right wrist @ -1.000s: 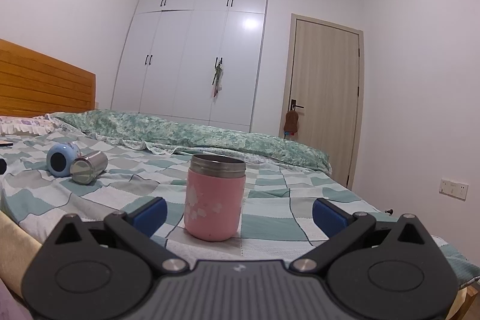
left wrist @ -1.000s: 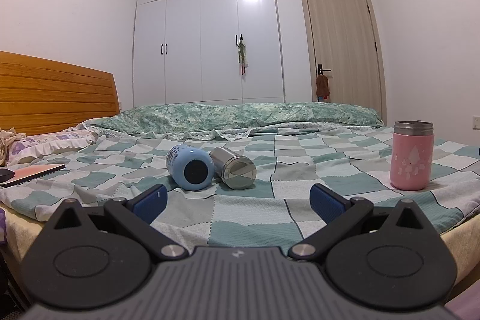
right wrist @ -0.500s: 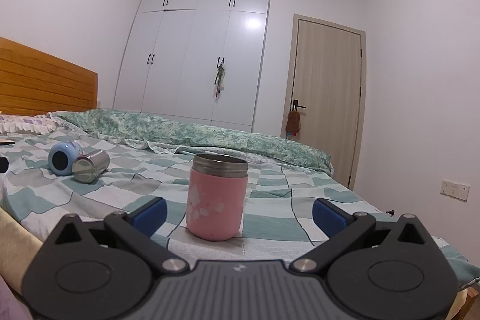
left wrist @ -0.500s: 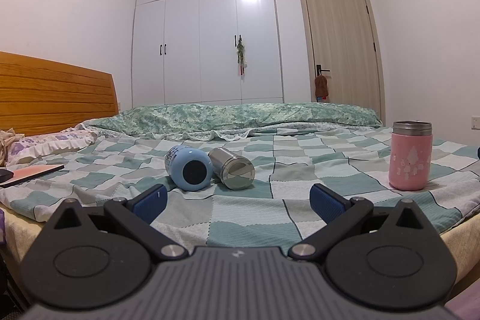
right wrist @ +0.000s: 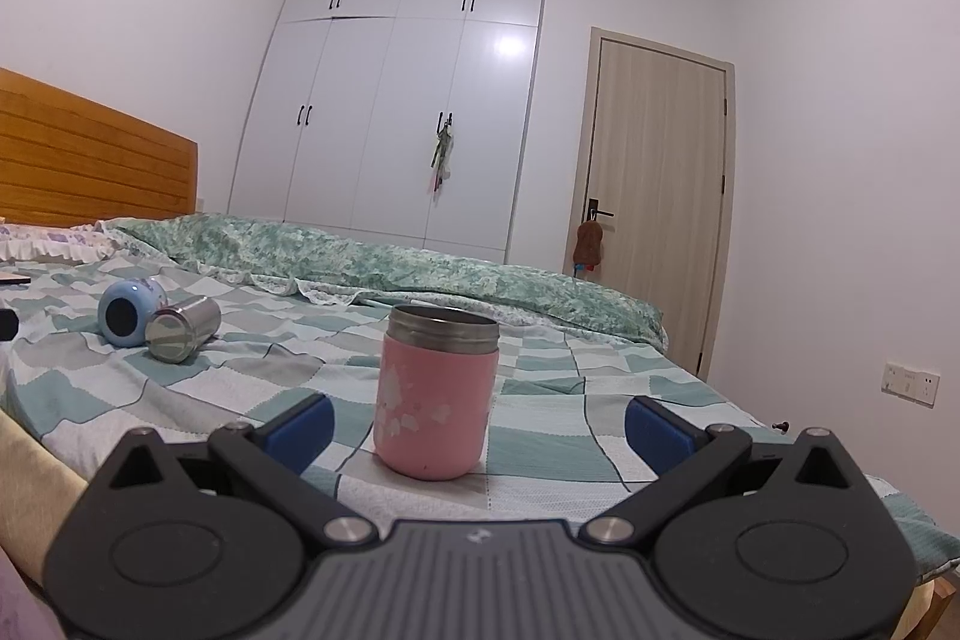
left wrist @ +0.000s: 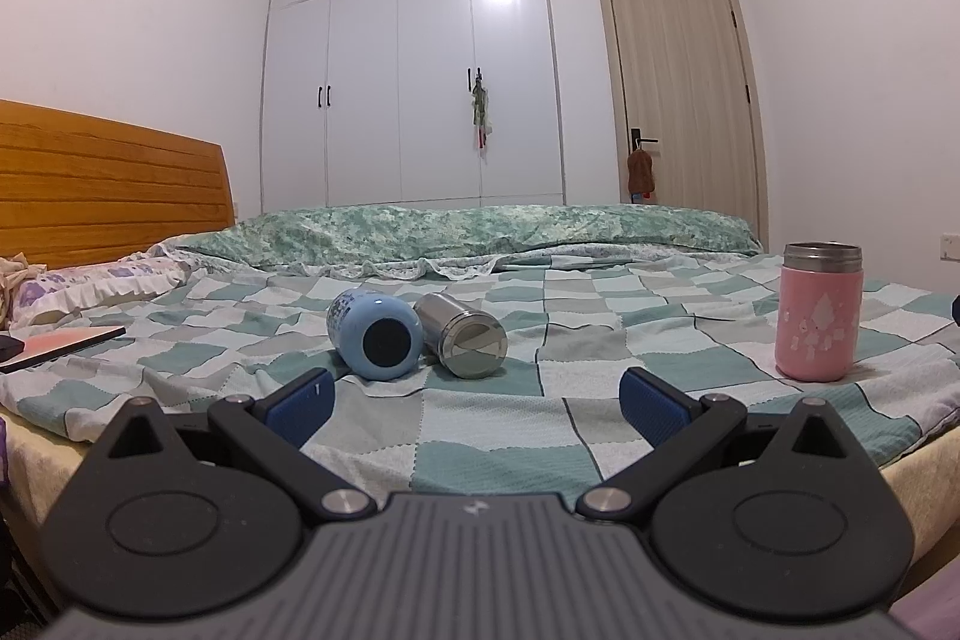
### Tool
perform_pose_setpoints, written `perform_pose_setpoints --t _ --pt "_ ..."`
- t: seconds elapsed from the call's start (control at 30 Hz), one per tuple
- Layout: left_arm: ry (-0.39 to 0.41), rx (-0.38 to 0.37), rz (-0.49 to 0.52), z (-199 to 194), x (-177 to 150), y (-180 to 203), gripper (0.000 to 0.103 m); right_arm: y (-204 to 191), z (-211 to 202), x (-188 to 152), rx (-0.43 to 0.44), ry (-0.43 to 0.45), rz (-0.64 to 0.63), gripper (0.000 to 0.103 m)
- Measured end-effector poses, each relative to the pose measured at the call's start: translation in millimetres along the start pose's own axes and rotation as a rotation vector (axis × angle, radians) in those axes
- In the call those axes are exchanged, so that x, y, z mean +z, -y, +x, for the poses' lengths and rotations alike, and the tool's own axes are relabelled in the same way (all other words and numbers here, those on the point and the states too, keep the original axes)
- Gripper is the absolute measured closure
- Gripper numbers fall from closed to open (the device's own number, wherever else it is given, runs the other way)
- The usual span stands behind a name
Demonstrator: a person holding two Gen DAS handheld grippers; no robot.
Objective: Flip cup upright
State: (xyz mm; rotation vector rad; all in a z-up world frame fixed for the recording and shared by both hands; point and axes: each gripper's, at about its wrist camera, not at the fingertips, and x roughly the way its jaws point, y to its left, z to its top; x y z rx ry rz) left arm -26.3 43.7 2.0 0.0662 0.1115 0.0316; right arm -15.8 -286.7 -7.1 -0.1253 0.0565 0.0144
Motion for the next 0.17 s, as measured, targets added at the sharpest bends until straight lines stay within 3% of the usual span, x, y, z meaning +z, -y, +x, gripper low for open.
perform_pose_setpoints --t 0.17 --pt "0.001 -0.005 0.000 1.2 0.2 2.0 0.000 -0.1 -0.1 0.1 0.000 0.000 0.000 0.000"
